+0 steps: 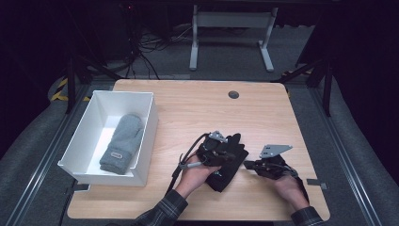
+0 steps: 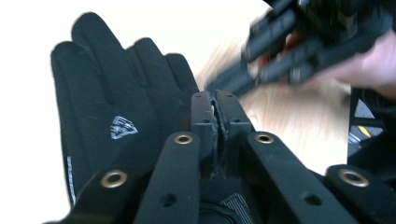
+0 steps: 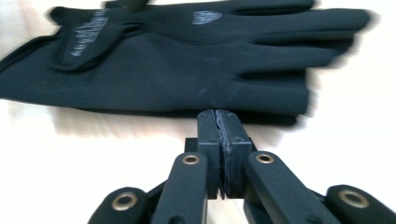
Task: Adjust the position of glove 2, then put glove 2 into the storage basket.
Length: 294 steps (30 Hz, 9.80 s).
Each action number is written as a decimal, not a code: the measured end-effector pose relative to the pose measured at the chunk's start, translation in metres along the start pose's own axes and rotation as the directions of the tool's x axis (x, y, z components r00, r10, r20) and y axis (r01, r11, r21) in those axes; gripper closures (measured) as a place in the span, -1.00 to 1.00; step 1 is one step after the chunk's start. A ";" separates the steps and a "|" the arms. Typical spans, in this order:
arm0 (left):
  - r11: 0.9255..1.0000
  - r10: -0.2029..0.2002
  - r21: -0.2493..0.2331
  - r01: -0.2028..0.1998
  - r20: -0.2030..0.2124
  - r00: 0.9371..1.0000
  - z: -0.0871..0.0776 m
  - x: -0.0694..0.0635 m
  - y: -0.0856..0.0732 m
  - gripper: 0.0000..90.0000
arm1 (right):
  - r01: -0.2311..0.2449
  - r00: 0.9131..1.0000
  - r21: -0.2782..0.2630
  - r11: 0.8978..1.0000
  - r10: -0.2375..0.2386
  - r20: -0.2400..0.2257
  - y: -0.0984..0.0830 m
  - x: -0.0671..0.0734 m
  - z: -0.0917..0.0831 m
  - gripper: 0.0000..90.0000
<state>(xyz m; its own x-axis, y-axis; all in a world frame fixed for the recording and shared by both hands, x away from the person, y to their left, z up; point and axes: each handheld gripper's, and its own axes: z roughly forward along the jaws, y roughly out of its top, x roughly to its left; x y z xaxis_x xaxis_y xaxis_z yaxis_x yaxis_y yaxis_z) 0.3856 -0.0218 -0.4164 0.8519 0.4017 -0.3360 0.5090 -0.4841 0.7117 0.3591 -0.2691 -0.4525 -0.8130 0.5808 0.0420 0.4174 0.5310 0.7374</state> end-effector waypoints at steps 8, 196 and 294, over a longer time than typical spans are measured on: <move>0.991 0.036 0.130 -0.038 0.016 0.999 0.028 -0.011 -0.013 0.99 | -0.104 0.985 -0.043 0.994 0.108 0.136 -0.020 -0.030 -0.024 0.22; 0.995 -0.104 -0.053 0.090 -0.398 0.911 -0.259 0.069 0.005 0.48 | -0.149 0.955 0.021 0.989 0.139 0.261 -0.030 -0.038 -0.009 -1.00; 0.985 -0.162 -0.126 0.118 -0.442 0.882 -0.251 0.081 -0.011 -0.61 | -0.153 0.954 0.020 0.988 0.143 0.263 -0.030 -0.038 -0.009 -0.99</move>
<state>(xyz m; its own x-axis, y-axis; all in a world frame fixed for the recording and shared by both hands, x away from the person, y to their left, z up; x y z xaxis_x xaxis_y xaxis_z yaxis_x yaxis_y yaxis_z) 0.4177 0.2111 -0.2968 0.6148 0.7763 -0.1389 0.5860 -0.3317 0.7393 0.3736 -0.3132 -0.4703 -0.6095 0.7921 -0.0319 0.5449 0.4478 0.7089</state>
